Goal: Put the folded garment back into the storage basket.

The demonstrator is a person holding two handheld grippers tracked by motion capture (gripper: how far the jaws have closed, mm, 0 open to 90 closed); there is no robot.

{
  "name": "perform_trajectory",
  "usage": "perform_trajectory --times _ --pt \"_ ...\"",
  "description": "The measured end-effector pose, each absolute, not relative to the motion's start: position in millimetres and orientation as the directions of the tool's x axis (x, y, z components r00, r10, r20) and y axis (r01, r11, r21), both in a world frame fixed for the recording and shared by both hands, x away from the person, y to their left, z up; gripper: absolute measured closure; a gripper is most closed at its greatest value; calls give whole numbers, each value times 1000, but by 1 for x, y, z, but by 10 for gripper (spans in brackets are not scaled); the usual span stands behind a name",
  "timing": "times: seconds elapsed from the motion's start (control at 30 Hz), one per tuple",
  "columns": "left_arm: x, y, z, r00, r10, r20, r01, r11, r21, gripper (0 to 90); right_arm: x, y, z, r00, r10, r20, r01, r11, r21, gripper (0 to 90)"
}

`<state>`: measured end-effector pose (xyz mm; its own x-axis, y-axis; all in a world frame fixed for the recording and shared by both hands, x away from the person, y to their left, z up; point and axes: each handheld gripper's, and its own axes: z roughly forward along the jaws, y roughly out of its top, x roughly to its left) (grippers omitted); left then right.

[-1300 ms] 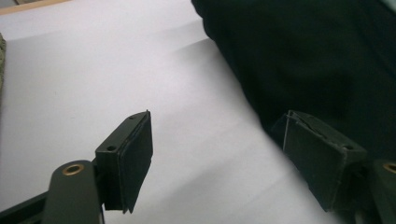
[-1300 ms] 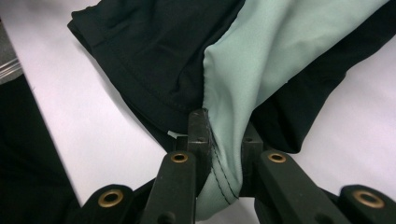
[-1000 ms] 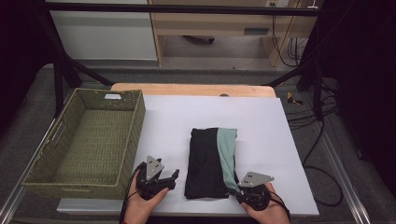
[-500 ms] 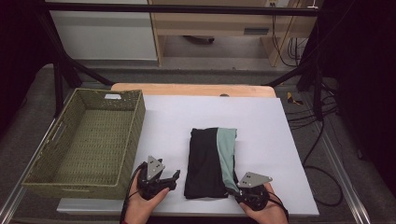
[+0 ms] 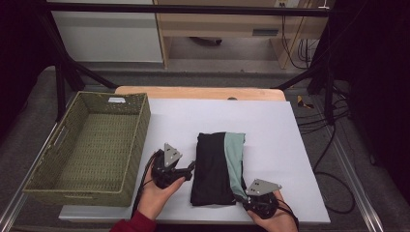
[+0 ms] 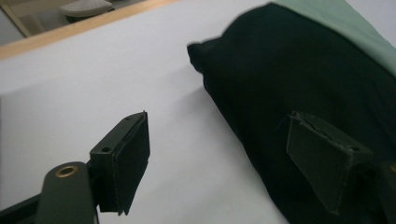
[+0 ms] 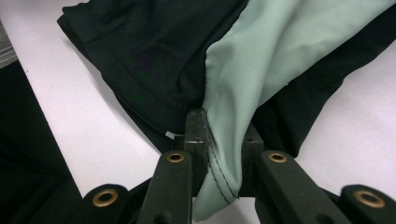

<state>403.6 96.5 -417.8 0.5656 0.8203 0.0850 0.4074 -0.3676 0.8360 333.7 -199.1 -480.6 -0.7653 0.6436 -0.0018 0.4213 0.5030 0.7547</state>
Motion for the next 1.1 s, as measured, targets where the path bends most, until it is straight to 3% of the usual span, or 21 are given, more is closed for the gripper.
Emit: perform_trajectory --times 0.4,1.1 --pt "454 80 -404 549 835 46 469 -353 810 188 333 -199 -481 -774 633 -27 397 518 758 795" --pt "478 66 -418 541 841 6 532 -348 772 187 331 -194 -479 -772 630 -80 372 550 748 794"
